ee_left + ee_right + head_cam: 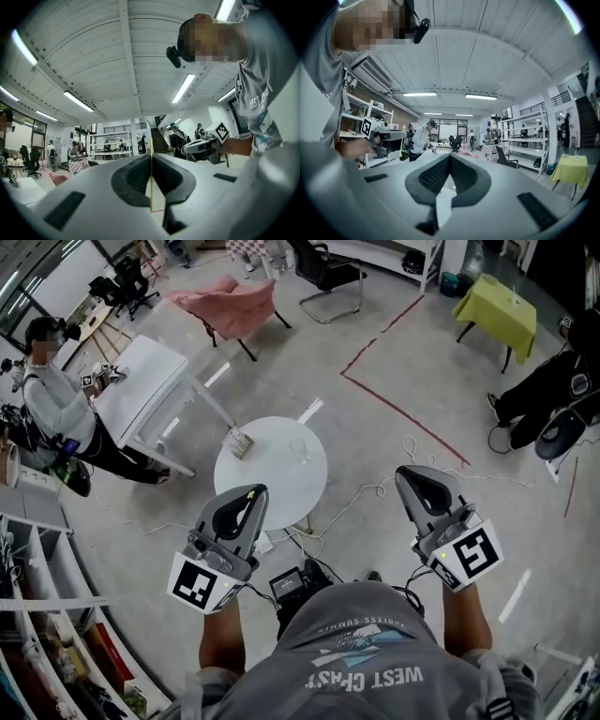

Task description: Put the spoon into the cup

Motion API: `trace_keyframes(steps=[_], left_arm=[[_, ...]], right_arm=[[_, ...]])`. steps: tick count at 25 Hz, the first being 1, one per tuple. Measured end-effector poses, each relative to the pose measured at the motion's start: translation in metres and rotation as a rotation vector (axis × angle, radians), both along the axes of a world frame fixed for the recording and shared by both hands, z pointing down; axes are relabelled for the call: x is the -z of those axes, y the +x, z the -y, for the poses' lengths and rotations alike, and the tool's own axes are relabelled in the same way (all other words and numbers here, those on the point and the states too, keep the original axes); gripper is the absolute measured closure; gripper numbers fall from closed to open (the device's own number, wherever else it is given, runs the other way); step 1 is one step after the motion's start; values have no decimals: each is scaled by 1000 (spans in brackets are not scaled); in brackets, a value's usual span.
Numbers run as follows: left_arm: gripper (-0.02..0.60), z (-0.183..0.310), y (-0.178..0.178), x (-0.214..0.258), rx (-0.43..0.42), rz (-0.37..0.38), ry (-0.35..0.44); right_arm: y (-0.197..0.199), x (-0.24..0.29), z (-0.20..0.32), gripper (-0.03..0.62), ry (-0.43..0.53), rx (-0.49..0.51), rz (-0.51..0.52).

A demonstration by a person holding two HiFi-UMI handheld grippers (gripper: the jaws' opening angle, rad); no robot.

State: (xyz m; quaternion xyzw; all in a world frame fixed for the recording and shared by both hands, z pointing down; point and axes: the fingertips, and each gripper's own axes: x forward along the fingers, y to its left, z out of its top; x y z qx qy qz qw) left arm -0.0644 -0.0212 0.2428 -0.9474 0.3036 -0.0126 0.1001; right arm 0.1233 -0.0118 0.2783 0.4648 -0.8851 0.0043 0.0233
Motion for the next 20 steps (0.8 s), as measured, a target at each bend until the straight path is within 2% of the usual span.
trace_keyframes(steps=[7, 12, 20], left_arm=[[581, 27, -37, -8, -60, -35, -4], [580, 41, -47, -12, -89, -51, -2], [581, 60, -57, -16, -34, -61, -30]], right_arm=[[-42, 3, 15, 592, 10, -50, -35], [-60, 2, 21, 592, 8, -60, -60], [-73, 1, 49, 592, -14, 4, -69]])
